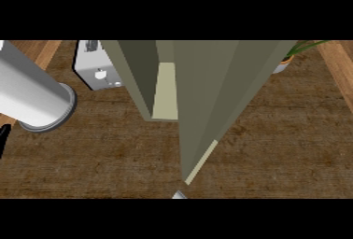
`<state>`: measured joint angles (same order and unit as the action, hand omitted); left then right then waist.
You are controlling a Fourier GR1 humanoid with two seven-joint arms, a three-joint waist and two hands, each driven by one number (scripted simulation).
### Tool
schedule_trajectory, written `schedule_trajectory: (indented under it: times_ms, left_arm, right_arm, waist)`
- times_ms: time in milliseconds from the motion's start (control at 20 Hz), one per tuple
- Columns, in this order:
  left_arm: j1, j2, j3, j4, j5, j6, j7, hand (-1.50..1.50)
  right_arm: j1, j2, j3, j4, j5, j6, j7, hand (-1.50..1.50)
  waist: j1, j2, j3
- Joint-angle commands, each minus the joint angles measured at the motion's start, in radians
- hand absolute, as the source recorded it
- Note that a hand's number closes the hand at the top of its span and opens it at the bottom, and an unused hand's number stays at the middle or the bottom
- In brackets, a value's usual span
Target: Pick up the wine, place it into the cabinet and close the cabinet
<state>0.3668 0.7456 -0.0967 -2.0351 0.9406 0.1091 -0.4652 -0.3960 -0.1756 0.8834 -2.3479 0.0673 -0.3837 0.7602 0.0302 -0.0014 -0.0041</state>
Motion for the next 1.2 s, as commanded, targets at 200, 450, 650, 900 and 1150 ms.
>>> schedule_trajectory:
  times_ms: [200, 450, 650, 900, 1150]
  left_arm:
    - [-0.071, -0.019, -0.002, -0.018, 0.014, 0.045, 0.07, -1.5]
    - [-0.056, -0.073, -0.037, 0.033, -0.066, 0.038, 0.019, -1.5]
    - [-0.107, -0.076, -0.03, 0.016, -0.069, 0.065, 0.06, -1.5]
    - [-0.133, -0.085, -0.009, 0.058, -0.059, 0.052, 0.084, -1.5]
    - [-0.067, -0.101, 0.023, 0.004, -0.076, 0.036, 0.098, -1.5]
  right_arm:
    - [-0.356, 0.168, -0.054, 0.276, -0.131, -0.143, -0.02, 1.5]
    - [-0.599, 0.173, -0.24, 0.542, -0.26, -0.128, -0.106, 1.5]
    - [-0.745, 0.175, -0.255, 0.742, -0.308, -0.162, -0.195, 1.5]
    - [-0.809, 0.167, -0.382, 0.957, -0.238, -0.001, -0.281, 1.5]
    - [-0.829, 0.175, -0.447, 1.073, -0.259, 0.005, -0.327, 1.5]
  waist:
    - [0.006, 0.003, 0.002]
    - [0.009, 0.008, 0.002]
    - [0.008, 0.008, 0.002]
    - [-0.009, 0.009, 0.003]
    - [-0.009, 0.003, 0.004]
